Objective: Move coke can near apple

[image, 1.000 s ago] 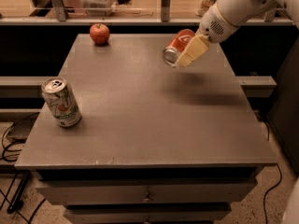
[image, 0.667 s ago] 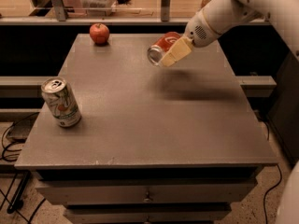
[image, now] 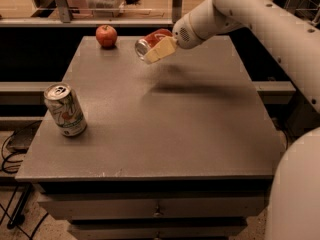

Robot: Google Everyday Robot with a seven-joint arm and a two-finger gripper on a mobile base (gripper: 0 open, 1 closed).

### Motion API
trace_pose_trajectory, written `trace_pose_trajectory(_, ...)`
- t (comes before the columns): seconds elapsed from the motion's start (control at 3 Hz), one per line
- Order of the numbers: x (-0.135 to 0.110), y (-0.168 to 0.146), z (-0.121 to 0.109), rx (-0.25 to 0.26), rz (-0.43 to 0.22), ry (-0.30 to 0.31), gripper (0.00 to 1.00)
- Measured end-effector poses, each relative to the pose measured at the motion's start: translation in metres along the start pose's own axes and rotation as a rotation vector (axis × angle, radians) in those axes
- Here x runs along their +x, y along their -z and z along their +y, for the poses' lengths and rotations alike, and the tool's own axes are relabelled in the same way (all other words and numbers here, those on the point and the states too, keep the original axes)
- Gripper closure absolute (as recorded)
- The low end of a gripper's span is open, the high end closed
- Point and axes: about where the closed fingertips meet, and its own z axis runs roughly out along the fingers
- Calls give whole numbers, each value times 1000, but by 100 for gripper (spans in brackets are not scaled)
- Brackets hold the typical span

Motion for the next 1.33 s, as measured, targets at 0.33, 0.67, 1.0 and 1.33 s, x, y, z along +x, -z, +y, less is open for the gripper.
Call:
trace_pose_trajectory(0.33,-16,-32,-6,41,-12,11,100)
trace_pose_trajectory(0.67,-28,-62,-13,80,21,81,100)
trace_pose_trajectory(1.0,-37,-88,-17,85,37,106,100)
trace_pose_trajectory(1.33,-49,-110,-19,80,28,102,100)
